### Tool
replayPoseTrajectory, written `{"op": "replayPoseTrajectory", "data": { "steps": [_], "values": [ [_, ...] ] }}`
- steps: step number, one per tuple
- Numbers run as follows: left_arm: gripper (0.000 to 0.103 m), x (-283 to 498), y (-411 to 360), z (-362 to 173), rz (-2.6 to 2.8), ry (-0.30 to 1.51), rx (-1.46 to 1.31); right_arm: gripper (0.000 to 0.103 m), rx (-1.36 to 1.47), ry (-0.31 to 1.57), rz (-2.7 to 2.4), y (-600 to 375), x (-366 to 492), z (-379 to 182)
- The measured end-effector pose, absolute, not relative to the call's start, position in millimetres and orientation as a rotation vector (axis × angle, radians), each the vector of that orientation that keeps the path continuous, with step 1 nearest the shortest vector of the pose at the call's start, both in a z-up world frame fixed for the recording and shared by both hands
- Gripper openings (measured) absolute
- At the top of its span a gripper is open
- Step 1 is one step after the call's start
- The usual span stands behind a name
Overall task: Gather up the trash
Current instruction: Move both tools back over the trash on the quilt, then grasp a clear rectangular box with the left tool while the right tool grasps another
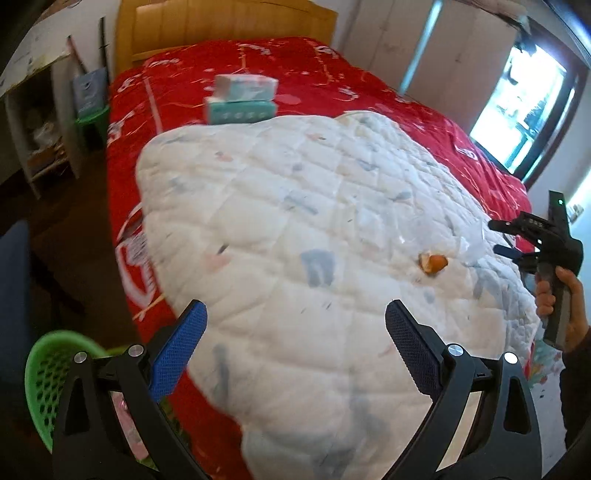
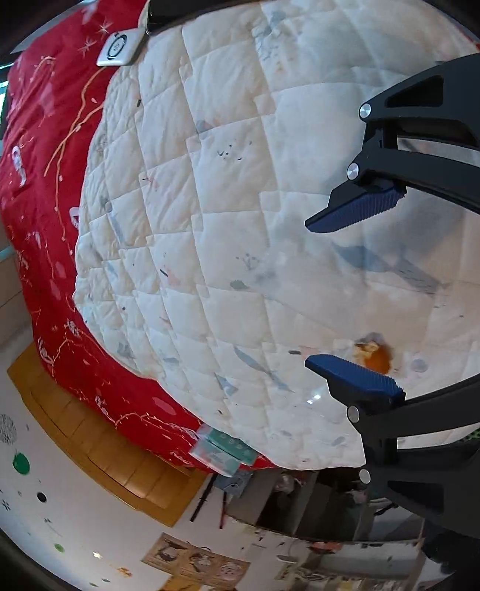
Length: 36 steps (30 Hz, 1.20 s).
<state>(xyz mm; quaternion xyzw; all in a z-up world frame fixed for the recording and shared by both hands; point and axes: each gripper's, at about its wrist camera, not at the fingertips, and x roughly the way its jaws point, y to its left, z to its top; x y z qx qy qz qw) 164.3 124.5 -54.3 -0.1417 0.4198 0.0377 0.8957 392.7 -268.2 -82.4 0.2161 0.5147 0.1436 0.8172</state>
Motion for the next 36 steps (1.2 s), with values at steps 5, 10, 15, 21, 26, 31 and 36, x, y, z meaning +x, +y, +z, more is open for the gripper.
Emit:
{"op": "replayPoseTrajectory", "data": {
  "steps": [5, 10, 15, 21, 26, 31, 36],
  "values": [
    [0.095, 194.6, 111.5, -54.5, 0.05, 0.877, -0.268, 0.058, 0.514, 1.109, 0.294, -278.6, 403.8, -95.7],
    [0.095, 219.0, 98.6, -58.8, 0.028, 0.886, -0.258, 0.053, 0.543, 1.111, 0.306, -279.6, 409.4, -101.4],
    [0.095, 236.6, 87.5, -64.7, 0.015, 0.903, -0.233, 0.052, 0.5, 1.101, 0.383, -251.6, 417.4, -92.2],
    [0.095, 259.8, 74.6, -76.3, -0.007, 0.935, -0.193, 0.054, 0.399, 1.064, 0.425, -229.7, 419.1, -76.5],
    [0.095, 284.7, 58.2, -88.4, -0.035, 0.96, -0.153, 0.059, 0.373, 1.062, 0.448, -229.7, 421.2, -73.7],
    [0.095, 308.2, 40.1, -100.4, -0.035, 0.969, -0.07, 0.061, 0.372, 1.079, 0.437, -234.1, 423.2, -79.7],
    [0.088, 323.5, 33.5, -112.2, -0.057, 0.978, -0.055, 0.062, 0.34, 1.117, 0.407, -231.2, 425.8, -89.7]
  ]
}}
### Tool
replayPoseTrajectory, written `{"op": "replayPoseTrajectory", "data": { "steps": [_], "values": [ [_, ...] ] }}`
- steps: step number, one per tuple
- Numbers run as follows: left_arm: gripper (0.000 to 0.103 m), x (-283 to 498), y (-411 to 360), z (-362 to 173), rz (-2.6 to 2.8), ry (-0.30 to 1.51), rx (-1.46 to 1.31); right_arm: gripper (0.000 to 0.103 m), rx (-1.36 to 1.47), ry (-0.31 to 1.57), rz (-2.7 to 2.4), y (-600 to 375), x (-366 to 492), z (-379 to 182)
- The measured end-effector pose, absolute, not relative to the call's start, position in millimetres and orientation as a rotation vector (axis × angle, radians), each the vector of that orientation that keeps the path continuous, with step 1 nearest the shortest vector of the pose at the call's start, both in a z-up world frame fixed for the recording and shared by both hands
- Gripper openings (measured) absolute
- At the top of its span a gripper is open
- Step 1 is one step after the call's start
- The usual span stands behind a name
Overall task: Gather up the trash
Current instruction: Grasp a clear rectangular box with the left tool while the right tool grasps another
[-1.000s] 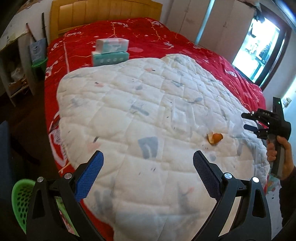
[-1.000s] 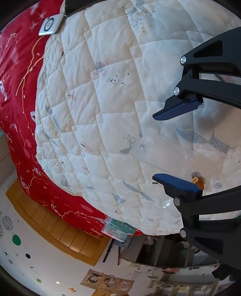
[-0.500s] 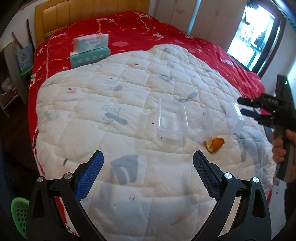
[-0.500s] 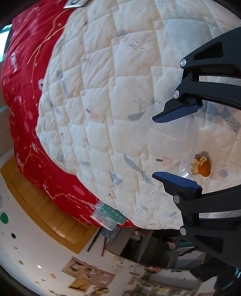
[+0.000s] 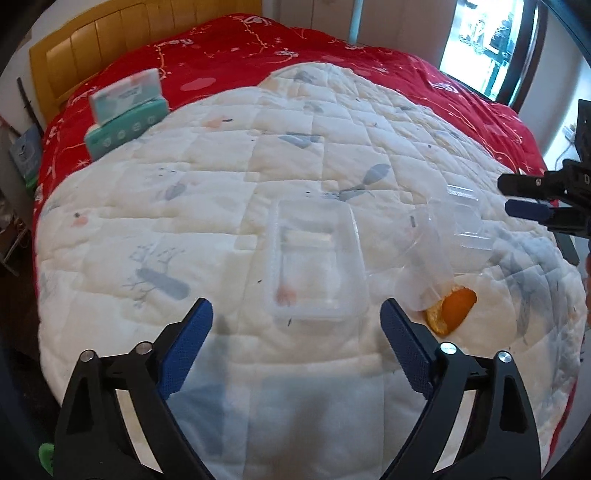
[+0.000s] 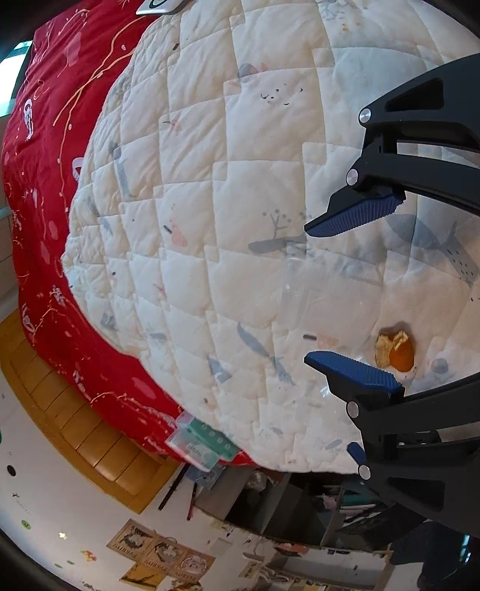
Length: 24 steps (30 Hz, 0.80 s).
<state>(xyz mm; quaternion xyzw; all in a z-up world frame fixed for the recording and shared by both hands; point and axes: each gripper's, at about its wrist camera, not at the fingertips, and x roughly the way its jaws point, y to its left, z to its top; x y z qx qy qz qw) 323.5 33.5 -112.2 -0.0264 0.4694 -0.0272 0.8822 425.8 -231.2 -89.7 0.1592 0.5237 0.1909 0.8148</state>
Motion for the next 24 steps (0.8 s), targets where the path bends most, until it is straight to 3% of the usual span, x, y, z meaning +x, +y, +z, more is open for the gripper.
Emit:
{"op": "replayPoseTrajectory", "data": {
  "steps": [2, 7, 9, 22, 24],
  "values": [
    [0.085, 326.5, 31.6, -117.1, -0.063, 0.979, -0.052, 0.063, 0.325, 1.128, 0.408, -226.7, 426.5, -93.5],
    [0.058, 330.7, 31.6, -123.1, -0.093, 0.973, -0.064, 0.063, 0.283, 1.151, 0.406, -209.7, 428.3, -100.4],
    [0.053, 329.5, 31.8, -122.7, -0.105, 0.965, -0.07, 0.063, 0.255, 1.158, 0.394, -201.8, 429.4, -102.3],
    [0.052, 287.1, 60.9, -93.7, -0.064, 0.898, -0.152, 0.064, 0.102, 1.205, 0.29, -163.6, 439.8, -123.3],
    [0.052, 277.0, 67.6, -87.9, -0.059, 0.885, -0.163, 0.06, 0.052, 1.197, 0.264, -158.8, 439.5, -124.6]
  ]
}}
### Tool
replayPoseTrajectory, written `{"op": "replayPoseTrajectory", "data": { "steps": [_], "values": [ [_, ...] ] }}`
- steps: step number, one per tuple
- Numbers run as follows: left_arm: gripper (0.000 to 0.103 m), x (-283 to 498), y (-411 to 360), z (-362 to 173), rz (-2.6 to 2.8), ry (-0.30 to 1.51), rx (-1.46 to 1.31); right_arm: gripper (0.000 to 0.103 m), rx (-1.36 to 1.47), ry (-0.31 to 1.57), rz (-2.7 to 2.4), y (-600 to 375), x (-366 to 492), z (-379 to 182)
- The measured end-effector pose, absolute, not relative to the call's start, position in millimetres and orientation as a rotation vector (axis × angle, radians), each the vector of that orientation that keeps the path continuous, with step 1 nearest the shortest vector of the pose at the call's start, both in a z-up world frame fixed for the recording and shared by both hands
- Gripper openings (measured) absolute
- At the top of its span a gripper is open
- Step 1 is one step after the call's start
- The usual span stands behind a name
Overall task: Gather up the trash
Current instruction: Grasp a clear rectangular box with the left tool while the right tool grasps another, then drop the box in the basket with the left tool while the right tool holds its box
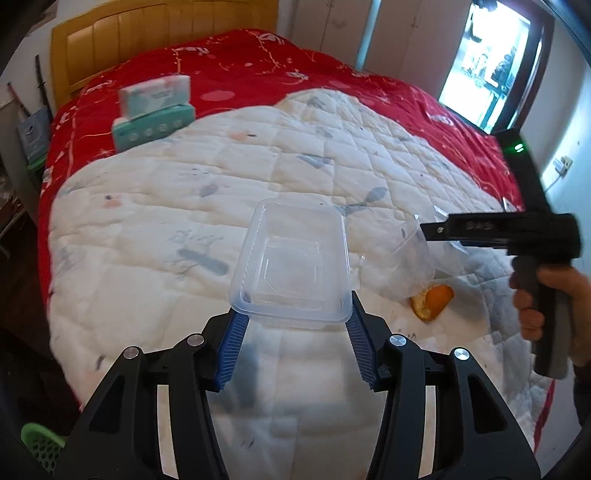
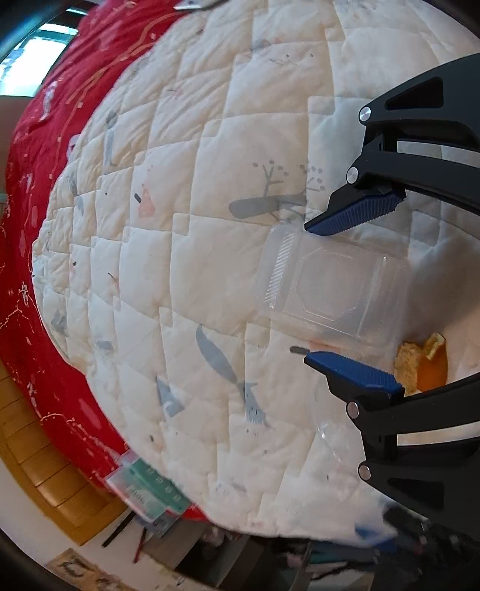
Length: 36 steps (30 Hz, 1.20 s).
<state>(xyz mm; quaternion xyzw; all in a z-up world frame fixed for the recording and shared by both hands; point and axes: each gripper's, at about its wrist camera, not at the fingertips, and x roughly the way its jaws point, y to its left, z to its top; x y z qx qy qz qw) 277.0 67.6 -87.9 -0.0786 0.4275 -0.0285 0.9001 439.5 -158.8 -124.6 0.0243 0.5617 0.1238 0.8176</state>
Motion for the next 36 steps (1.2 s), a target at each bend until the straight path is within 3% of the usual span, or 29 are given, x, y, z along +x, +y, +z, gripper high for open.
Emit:
{"op": "replayPoseTrajectory", "data": {
  "steps": [6, 8, 22, 36],
  "values": [
    [0.052, 239.2, 94.4, -70.1, -0.014, 0.843, -0.194, 0.053, 0.036, 1.14, 0.279, -163.9, 424.6, -108.1],
    [0.052, 221.8, 105.7, -63.6, 0.004, 0.823, -0.214, 0.046, 0.022, 1.118, 0.284, -164.7, 414.2, -97.8],
    [0.052, 74.7, 186.8, -53.2, 0.219, 0.78, -0.3, 0.046, -0.011, 0.972, 0.42, -158.6, 311.5, -31.1],
    [0.054, -18.2, 252.6, -97.6, 0.386, 0.879, -0.425, 0.046, -0.076, 0.965, 0.653, -82.2, 202.9, -29.0]
  ]
}}
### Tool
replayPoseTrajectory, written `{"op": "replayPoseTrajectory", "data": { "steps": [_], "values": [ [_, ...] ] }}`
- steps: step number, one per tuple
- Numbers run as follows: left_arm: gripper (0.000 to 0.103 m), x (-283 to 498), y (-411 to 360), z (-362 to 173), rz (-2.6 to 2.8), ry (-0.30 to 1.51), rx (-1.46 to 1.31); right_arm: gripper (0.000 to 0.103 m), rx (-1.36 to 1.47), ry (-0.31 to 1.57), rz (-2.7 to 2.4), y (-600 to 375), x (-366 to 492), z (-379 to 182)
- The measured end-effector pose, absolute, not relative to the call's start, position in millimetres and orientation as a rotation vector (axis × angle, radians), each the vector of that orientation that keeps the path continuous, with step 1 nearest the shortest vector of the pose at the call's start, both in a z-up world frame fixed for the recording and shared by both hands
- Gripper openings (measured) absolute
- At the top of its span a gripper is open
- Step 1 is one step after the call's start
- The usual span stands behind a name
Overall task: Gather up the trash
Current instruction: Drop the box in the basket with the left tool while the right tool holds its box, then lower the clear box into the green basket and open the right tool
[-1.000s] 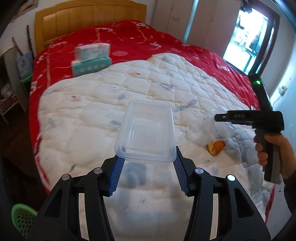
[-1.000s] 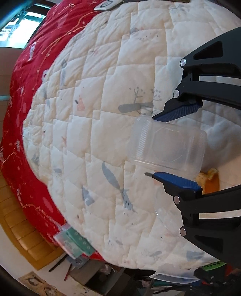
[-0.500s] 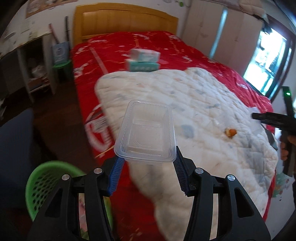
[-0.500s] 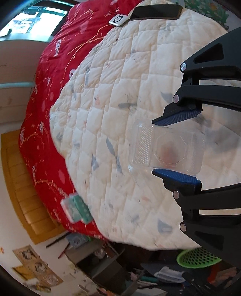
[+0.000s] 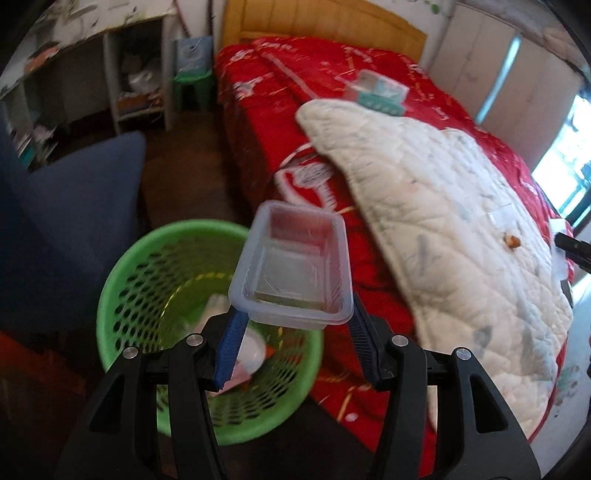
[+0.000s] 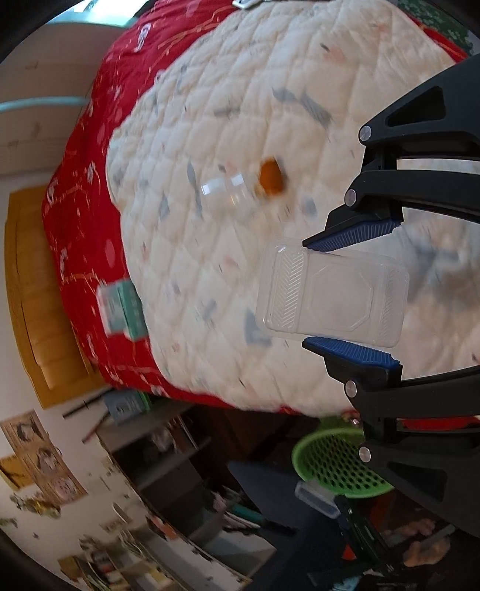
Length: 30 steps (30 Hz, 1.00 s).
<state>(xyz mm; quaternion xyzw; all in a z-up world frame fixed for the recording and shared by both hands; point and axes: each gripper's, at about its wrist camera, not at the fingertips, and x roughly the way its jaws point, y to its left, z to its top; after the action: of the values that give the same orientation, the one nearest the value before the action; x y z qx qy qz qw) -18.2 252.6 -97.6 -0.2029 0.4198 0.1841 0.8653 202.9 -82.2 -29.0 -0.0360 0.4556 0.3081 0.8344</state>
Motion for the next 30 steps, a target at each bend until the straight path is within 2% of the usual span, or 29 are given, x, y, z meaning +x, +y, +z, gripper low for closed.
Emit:
{"op": "replayPoseTrajectory", "data": {
  "steps": [2, 4, 6, 16, 30],
  "values": [
    [0.057, -26.0, 261.1, -106.0, 0.404, 0.905, -0.447, 0.046, -0.083, 0.971, 0.684, -69.2, 192.2, -30.7],
    [0.067, -31.0, 266.7, -111.8, 0.411, 0.916, -0.476, 0.046, -0.085, 0.973, 0.718, -56.1, 181.6, -31.1],
    [0.072, -39.4, 272.2, -116.4, 0.432, 0.922, -0.494, 0.046, -0.087, 0.975, 0.746, -45.2, 173.4, -30.8],
    [0.072, -89.3, 296.9, -114.9, 0.506, 0.874, -0.573, 0.046, -0.116, 0.988, 0.888, 14.7, 140.5, -30.3],
    [0.072, -138.8, 312.0, -103.6, 0.583, 0.81, -0.612, 0.047, -0.171, 1.103, 1.081, 126.6, 87.3, -64.7]
  ]
}}
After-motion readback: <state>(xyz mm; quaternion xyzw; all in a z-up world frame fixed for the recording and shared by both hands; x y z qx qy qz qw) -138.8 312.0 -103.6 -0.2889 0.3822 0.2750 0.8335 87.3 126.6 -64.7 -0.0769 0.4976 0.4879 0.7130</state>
